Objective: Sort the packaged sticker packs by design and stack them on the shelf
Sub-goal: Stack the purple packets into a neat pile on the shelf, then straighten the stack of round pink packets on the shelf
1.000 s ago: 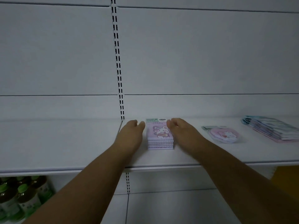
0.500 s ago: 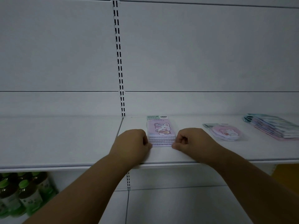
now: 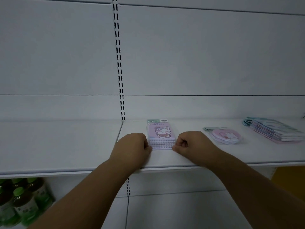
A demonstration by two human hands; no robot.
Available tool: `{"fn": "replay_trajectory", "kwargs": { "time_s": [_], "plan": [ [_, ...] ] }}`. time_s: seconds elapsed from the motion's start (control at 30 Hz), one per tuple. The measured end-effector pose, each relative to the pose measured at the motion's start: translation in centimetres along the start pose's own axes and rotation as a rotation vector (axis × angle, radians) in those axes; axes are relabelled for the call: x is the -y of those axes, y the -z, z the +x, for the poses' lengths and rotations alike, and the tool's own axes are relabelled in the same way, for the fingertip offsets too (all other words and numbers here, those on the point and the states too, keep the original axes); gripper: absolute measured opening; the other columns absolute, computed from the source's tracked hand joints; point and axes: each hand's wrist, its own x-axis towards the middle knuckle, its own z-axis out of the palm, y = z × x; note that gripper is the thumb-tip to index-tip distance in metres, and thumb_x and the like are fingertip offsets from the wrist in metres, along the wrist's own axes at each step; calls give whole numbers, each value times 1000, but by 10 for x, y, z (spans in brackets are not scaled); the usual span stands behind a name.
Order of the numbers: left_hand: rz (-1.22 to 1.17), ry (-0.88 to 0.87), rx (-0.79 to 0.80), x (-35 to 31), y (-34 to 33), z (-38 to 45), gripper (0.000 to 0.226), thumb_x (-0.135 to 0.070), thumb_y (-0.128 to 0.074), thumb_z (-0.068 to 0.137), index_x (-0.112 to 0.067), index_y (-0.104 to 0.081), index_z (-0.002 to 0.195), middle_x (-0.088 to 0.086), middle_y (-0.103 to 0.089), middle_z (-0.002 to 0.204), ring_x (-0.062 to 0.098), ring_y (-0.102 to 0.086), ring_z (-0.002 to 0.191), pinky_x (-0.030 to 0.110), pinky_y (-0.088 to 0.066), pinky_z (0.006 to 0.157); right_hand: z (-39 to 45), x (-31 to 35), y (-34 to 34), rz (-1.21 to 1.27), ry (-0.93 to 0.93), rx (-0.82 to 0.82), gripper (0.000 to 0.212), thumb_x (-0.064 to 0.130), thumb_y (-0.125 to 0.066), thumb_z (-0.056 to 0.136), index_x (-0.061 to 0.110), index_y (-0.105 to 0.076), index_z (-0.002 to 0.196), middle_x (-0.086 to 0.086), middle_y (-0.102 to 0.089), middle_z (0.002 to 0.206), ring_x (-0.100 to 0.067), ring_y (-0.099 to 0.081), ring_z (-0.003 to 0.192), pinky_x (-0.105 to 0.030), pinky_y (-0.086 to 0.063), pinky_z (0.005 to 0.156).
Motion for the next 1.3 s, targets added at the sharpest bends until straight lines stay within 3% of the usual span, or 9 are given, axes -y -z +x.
{"fn": "replay_trajectory", "kwargs": {
  "time_s": [0.17,0.3,0.43,0.53,0.67,0.83,0.93,1.1,1.3],
  "plan": [
    [-4,-7,-75,-1,14,-10,24,-49,-58,89,-26,-57,83,-7,-61,86,14,-58,81,30,-50,75,-7,-4,19,14,-46,-17,16,32,-71,82,17,-70,79,6,-65,73,-5,-52,64,-22,-43,63],
    [-107,-210,-220,-27,23,-30,21,-44,-55,90,-27,-55,79,-8,-59,80,13,-55,75,32,-49,72,-18,-17,48,26,-138,-158,10,28,-68,85,19,-70,82,9,-65,74,-5,-57,68,-24,-47,66],
    [-188,-361,-146,-69,12,-35,19,-45,-52,91,-28,-56,82,-10,-58,83,9,-53,77,26,-44,70,-34,-56,89,-28,-225,-249,7,22,-67,86,19,-69,80,10,-61,71,-3,-53,64,-18,-35,56],
    [-226,-399,-59,-104,0,-24,17,-43,-52,93,-27,-58,90,-9,-58,89,9,-53,81,26,-45,73,-44,-94,111,-80,-290,-238,4,21,-71,83,21,-68,80,9,-63,74,-8,-57,68,-20,-39,58],
    [-225,-329,-18,-150,-22,6,19,-39,-54,93,-22,-62,99,-5,-62,98,13,-57,89,28,-47,79,-49,-138,118,-141,-337,-132,21,37,-73,82,23,-65,95,6,-63,85,-13,-59,80,-25,-41,70],
    [-106,-174,44,-185,-58,35,40,-42,-56,91,-17,-56,123,4,-63,117,23,-60,106,32,-46,89,-48,-170,108,-167,-275,-48,33,46,-67,84,26,-64,110,8,-63,94,-8,-57,82,-22,-41,67],
    [-54,-129,27,-197,-70,42,34,-36,-55,91,-18,-62,119,4,-66,116,24,-59,107,31,-45,90,-47,-179,100,-121,-192,-72,29,40,-65,86,25,-66,111,8,-64,95,-4,-54,78,-17,-37,63],
    [-78,-56,-17,-208,-73,41,29,-19,-52,92,-22,-67,118,1,-68,116,20,-60,109,28,-43,92,-46,-185,93,-58,-119,-140,27,34,-68,86,19,-71,108,4,-69,94,-6,-55,78,-21,-40,71],
    [-86,-7,-47,-203,-64,30,28,-21,-54,93,-25,-68,116,-2,-69,115,17,-60,109,25,-43,91,-45,-174,87,-38,-69,-125,28,30,-70,85,18,-71,109,1,-72,101,-8,-56,82,-21,-43,78]
  ]
}}
